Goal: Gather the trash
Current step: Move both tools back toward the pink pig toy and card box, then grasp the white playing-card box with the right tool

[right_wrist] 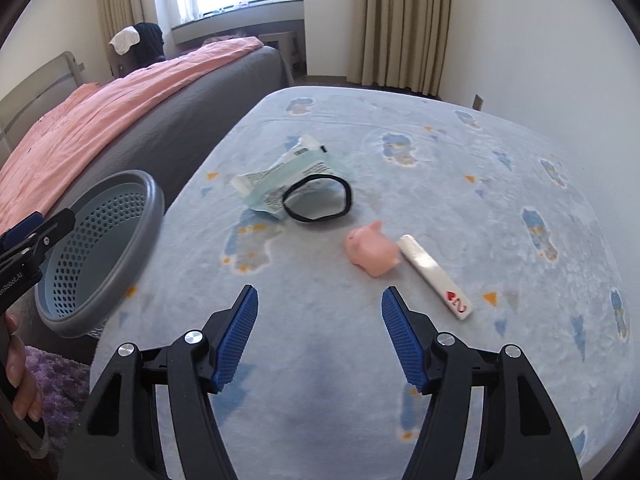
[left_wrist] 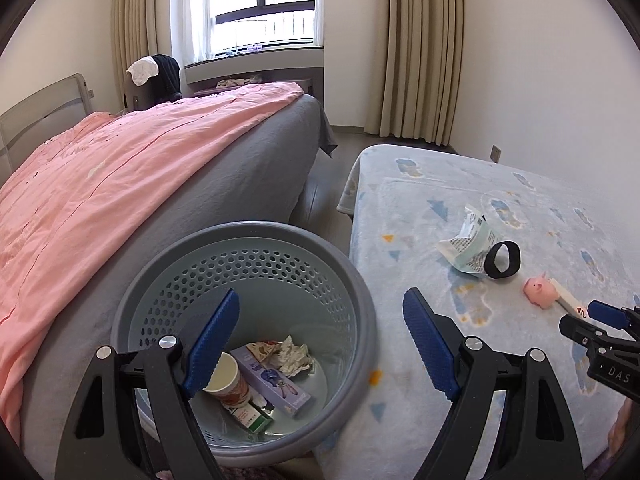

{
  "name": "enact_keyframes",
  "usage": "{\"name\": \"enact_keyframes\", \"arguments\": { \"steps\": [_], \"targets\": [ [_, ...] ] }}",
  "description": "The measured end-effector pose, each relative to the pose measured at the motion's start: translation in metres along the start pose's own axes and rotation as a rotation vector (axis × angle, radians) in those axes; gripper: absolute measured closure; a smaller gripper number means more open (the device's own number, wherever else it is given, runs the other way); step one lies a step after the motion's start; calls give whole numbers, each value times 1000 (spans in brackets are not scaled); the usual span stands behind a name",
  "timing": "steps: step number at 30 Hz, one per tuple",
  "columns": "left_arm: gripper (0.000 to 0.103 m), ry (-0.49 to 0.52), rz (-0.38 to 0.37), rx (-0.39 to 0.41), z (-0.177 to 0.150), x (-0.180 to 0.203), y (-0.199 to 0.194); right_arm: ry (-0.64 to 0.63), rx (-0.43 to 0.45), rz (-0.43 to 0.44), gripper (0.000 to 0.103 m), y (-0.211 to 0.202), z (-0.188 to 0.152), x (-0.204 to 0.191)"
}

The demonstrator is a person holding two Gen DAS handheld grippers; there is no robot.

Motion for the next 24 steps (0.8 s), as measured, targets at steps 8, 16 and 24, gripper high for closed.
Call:
{"name": "enact_keyframes", "arguments": {
  "steps": [8,16,24],
  "targets": [
    [23,33,-7,-14,-5,22,6,25,-14,-81,40,20,-4,58],
    [23,38,-32,-26,-8,32,14,-3,-41,-98,40,50,-13,73],
    [23,74,-50,-31,-13,49,19,-21,-73,-71,46,73,-16,75]
  ]
}}
Point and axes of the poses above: each gripper's, at about its wrist camera, not at the fingertips, and y roughly the way its jaws point, x to its right, z to its top, the point moved 4 cm from there along y, roughly the way its jaws point, and after that the axes turned 14 degrees about x, right-handed, at the moved point
